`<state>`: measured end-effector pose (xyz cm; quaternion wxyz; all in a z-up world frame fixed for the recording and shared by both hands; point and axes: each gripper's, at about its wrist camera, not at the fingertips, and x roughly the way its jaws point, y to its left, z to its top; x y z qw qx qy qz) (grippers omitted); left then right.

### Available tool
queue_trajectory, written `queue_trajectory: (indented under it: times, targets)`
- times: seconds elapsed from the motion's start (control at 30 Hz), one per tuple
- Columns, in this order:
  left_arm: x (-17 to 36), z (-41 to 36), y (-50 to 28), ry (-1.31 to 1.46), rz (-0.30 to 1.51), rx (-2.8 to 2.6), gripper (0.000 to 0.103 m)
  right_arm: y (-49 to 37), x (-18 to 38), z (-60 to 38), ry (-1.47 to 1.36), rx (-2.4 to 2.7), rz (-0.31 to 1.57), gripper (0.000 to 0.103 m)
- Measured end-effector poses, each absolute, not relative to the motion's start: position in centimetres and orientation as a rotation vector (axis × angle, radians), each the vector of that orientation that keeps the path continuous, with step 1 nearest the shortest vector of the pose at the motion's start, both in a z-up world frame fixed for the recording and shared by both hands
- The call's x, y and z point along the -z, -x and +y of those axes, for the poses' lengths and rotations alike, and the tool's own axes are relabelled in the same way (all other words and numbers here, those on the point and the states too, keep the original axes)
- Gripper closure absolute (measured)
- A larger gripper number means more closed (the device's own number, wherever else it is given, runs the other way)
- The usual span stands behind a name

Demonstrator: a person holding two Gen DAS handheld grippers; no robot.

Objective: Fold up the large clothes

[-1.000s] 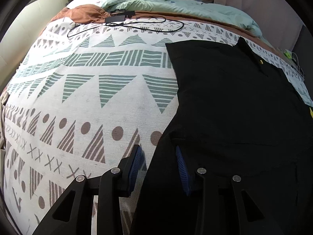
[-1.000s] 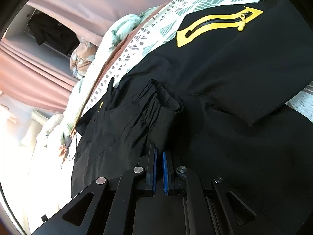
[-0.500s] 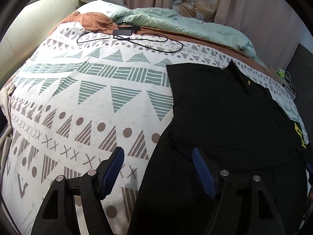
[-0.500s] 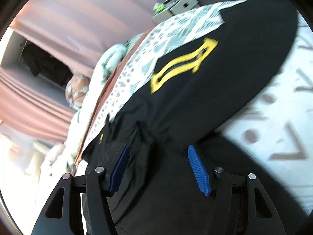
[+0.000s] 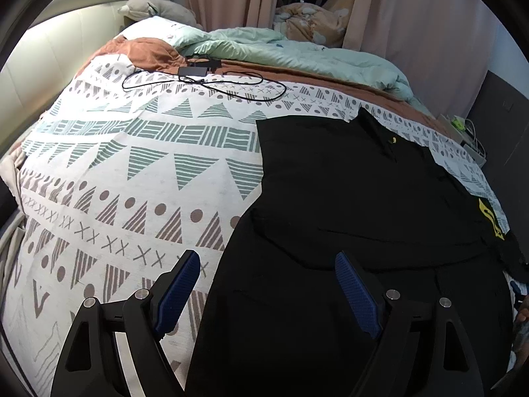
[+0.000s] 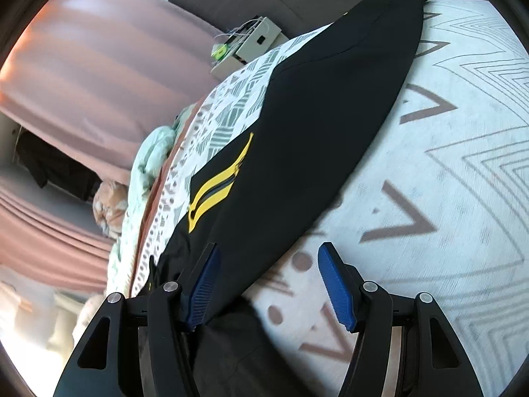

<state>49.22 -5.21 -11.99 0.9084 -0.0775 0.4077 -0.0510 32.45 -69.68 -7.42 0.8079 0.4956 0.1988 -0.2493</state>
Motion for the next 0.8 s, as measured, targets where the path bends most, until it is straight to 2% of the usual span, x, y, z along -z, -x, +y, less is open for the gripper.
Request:
queue_trajectory:
  times: [0.13,0.33,0.4,0.43,0.8]
  targets:
    - [12.1,-5.4,-49.5,0.168,0.842,0.094,0.018,-32.9,7.8,-70.4,-1.06,0.531,0.416,0.044]
    - [12.1,-5.9,-49.8,0.171,0.836,0.083,0.018,-33.7,8.5,-71.7,-1.067,0.53,0.408,0.059]
    - [12.4,-6.0,-49.9,0.17,0.846,0.081,0.018,-34.4,8.8,-72.0,-1.068,0.532,0.409,0.077]
    - [12.4,-6.0,-49.9,0.168,0.851,0.079,0.018,-34.6,9.0,-72.1,-1.067,0.532,0.42,0.097]
    - [10.1,-5.3,-48.7,0.232,0.812,0.069,0.018,-34.8,4.7,-69.9,-0.965,0.452,0.318,0.099]
